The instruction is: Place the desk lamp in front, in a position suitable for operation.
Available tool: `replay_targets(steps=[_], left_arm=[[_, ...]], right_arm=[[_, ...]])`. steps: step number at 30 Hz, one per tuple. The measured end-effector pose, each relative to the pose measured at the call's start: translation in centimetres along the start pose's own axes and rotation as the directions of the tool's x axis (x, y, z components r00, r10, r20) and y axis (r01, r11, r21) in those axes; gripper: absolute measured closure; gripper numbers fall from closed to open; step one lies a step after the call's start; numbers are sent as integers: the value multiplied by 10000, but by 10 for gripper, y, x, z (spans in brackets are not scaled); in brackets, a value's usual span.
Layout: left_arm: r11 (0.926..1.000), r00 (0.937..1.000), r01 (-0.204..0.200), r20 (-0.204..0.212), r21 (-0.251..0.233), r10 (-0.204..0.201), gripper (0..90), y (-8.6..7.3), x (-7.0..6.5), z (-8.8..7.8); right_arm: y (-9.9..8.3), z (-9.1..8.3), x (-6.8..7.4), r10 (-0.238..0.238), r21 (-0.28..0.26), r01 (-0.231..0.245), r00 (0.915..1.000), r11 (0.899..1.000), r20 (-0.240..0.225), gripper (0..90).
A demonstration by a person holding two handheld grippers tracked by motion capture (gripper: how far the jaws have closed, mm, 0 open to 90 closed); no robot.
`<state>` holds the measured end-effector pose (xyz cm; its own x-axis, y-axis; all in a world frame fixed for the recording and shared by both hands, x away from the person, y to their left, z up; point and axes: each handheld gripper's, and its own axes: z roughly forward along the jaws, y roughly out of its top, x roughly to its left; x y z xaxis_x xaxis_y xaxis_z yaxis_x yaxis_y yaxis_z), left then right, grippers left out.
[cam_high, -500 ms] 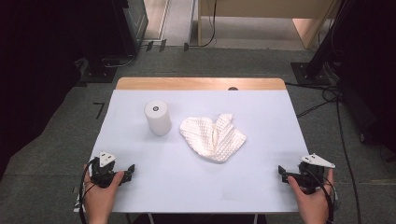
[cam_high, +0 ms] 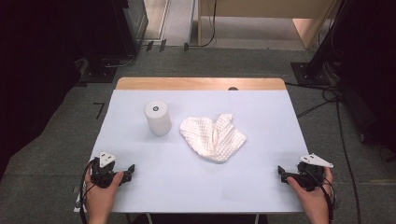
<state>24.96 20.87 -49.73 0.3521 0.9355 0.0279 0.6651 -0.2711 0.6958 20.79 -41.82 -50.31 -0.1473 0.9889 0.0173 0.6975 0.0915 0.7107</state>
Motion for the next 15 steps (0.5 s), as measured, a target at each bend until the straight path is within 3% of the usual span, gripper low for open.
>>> replay_targets(steps=[5,6,8,12,15], left_arm=[[10000,9999,-59,-138,75,60,60,3,0,-2],[9999,9997,1,-262,-101,-4,60,4,0,-5],[9984,9995,303,11,-478,-303,59,6,1,-11],[9981,9996,-139,-256,-599,124,4,16,-4,-18],[9953,10000,-24,71,-965,31,3,22,-7,-23]], right_arm=[[1,-3,2,-1,47,-1,9996,10000,296,0],[1,-6,1,-9,-22,10,9994,10000,350,0],[2,-9,1,36,-111,-32,9994,9999,346,0],[10,-20,1,159,-497,-150,9997,9987,191,0],[18,-29,2,95,-906,-81,9999,9959,143,0]])
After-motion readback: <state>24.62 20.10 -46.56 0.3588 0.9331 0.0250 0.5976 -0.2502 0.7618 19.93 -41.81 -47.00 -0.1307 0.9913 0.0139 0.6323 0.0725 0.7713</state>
